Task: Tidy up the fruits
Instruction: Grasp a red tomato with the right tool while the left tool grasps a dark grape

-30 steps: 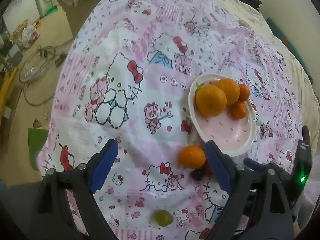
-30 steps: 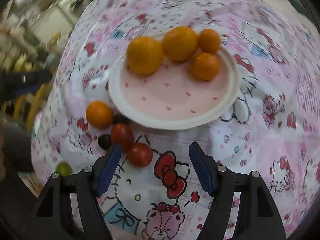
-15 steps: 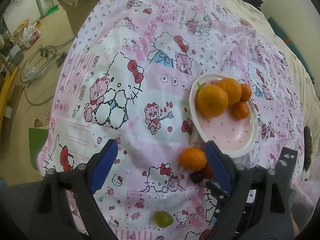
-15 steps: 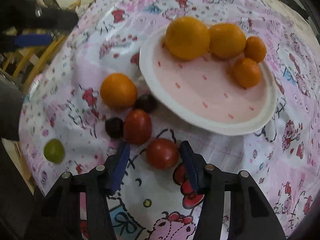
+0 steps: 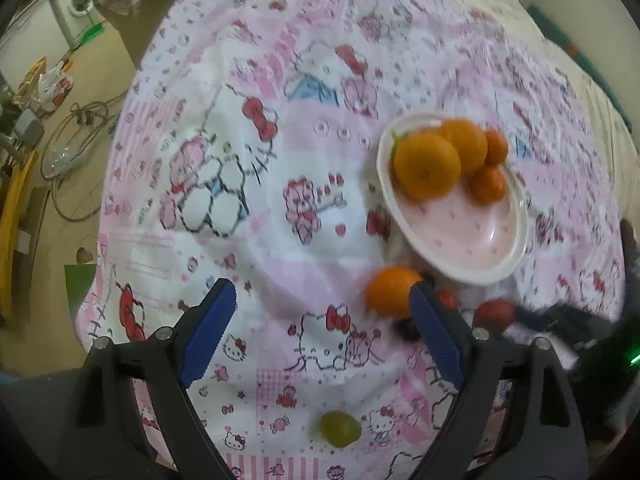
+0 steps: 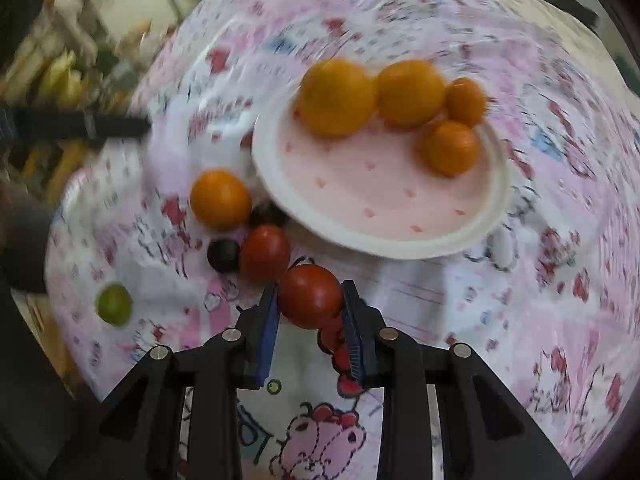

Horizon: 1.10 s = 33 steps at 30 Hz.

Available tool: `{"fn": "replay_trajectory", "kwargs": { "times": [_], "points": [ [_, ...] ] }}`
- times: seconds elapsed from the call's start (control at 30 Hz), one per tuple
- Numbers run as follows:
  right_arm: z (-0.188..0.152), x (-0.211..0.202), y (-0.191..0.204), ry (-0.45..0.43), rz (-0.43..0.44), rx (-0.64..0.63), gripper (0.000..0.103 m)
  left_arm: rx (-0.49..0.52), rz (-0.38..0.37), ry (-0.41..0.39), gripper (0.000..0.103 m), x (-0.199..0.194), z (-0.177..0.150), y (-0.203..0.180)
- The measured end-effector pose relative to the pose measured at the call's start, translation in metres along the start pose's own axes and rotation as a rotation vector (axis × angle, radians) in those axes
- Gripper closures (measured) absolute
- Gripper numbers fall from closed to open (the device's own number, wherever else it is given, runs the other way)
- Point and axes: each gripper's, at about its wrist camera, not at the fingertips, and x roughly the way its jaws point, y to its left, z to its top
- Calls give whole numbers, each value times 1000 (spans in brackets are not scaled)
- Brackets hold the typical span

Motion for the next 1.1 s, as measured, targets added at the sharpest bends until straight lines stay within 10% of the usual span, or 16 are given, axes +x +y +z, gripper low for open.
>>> {"fn": "replay_trajectory", "kwargs": {
  "times": [0.3, 1.1],
  "points": [
    [-4, -62, -45, -188, 60, 276, 71, 159, -65, 163, 54, 41, -31, -45],
    [14, -64, -53, -214, 48, 345, 71, 312, -79, 147, 83, 65, -36, -86]
  ]
}}
